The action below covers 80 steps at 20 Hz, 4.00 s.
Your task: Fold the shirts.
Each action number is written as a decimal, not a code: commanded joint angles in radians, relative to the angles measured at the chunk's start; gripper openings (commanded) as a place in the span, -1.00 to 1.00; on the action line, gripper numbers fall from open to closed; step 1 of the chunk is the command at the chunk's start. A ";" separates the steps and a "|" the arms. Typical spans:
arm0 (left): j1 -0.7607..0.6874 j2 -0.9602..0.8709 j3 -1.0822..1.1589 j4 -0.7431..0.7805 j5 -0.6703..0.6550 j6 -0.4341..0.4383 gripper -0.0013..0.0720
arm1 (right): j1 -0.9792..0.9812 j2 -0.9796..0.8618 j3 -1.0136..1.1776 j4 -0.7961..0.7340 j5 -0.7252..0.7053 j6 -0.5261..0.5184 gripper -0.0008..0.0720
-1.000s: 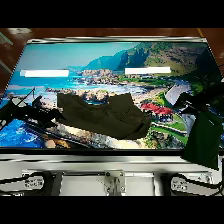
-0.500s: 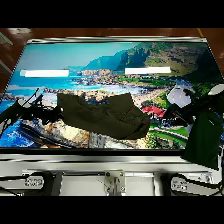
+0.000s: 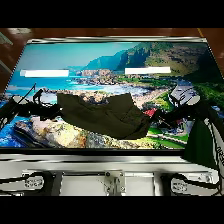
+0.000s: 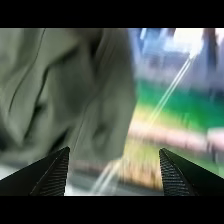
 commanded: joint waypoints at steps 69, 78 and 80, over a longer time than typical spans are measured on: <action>0.223 0.042 0.181 0.250 -0.507 -0.032 0.93 | -0.008 -0.132 0.630 -0.409 0.311 0.011 0.75; 0.280 0.127 -0.341 -0.045 -0.173 0.108 0.98 | -0.250 -0.018 0.239 -0.061 0.208 0.001 0.76; 0.240 0.120 -0.345 -0.066 -0.138 0.107 0.98 | -0.250 -0.018 0.238 -0.063 0.197 -0.010 0.76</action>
